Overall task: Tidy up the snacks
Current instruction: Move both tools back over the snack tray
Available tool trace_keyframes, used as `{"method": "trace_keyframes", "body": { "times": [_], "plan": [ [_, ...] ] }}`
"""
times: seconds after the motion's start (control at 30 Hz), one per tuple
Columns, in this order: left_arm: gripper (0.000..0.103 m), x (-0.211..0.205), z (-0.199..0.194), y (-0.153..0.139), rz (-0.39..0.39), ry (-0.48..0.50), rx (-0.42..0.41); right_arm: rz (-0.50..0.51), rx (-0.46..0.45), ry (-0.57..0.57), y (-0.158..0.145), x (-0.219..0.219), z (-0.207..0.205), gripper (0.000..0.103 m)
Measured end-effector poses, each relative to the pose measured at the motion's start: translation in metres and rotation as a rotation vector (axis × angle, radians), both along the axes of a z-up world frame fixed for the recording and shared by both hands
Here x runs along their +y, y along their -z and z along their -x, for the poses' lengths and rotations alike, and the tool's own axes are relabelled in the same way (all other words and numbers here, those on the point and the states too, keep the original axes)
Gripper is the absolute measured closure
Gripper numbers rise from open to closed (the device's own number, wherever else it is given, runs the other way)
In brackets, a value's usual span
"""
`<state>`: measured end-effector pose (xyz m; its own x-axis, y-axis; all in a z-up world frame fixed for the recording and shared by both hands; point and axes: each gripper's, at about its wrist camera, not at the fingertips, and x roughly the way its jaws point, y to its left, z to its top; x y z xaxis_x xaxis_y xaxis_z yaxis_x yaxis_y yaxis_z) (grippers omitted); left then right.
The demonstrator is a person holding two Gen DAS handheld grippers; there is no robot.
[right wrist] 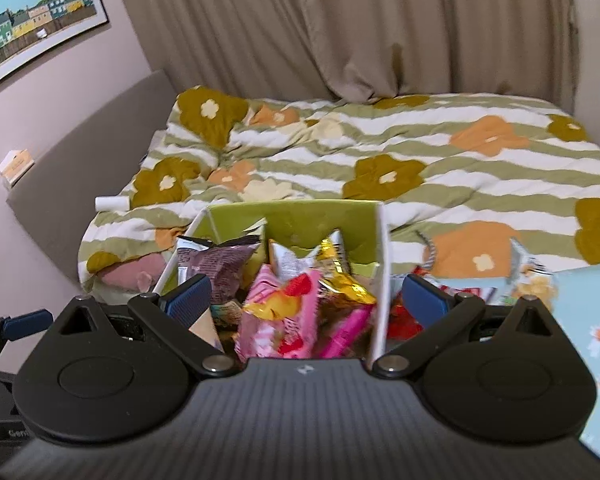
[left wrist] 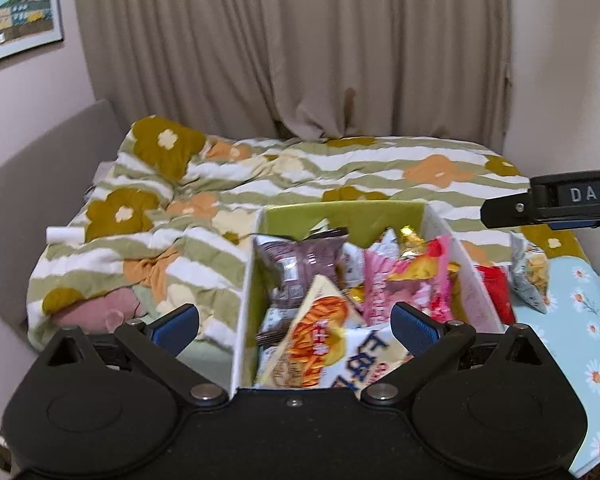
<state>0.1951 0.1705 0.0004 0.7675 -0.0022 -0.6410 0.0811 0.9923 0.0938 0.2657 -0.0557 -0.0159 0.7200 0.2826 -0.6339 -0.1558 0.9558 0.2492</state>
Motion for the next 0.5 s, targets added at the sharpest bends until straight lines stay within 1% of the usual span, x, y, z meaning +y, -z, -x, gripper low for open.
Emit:
{"method": "trace_keyframes", "body": {
  "times": [0.27,0.5],
  "plan": [
    [0.000,-0.029,0.010,-0.004,0.026,0.137,-0.028,0.038,-0.022,0.151,-0.009,-0.041,0.046,0.000],
    [0.000,-0.070,0.010,-0.007,0.041,0.234,-0.034,0.037,-0.012,0.267,-0.010,-0.093,0.069,0.000]
  ]
}}
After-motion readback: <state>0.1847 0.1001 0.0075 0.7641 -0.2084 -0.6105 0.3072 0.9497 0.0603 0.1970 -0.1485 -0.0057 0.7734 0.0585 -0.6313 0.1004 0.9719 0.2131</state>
